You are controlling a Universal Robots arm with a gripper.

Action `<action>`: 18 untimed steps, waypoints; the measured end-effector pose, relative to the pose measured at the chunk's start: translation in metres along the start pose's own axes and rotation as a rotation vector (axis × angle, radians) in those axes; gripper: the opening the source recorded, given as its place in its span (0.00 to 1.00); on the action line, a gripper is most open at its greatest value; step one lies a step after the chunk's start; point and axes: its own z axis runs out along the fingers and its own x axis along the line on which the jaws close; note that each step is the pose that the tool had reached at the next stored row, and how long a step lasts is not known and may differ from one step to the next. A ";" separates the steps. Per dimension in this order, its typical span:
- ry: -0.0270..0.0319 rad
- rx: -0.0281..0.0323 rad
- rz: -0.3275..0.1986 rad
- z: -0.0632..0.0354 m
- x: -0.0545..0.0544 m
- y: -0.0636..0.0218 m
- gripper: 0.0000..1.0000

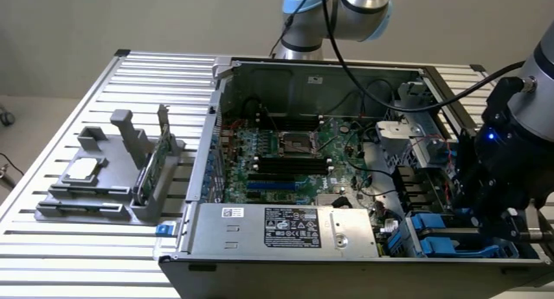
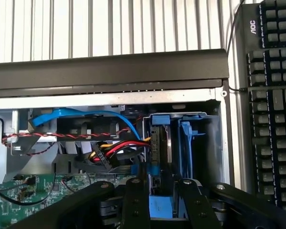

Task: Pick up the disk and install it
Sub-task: 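Insert the second disk wire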

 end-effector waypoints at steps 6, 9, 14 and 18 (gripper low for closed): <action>-0.0001 0.0000 0.000 -0.0091 -0.001 -0.0127 0.31; 0.0000 0.0000 0.000 -0.0138 -0.001 -0.0188 0.31; 0.0001 0.0000 0.000 -0.0186 -0.001 -0.0273 0.31; 0.0002 0.0000 0.000 -0.0190 -0.001 -0.0283 0.22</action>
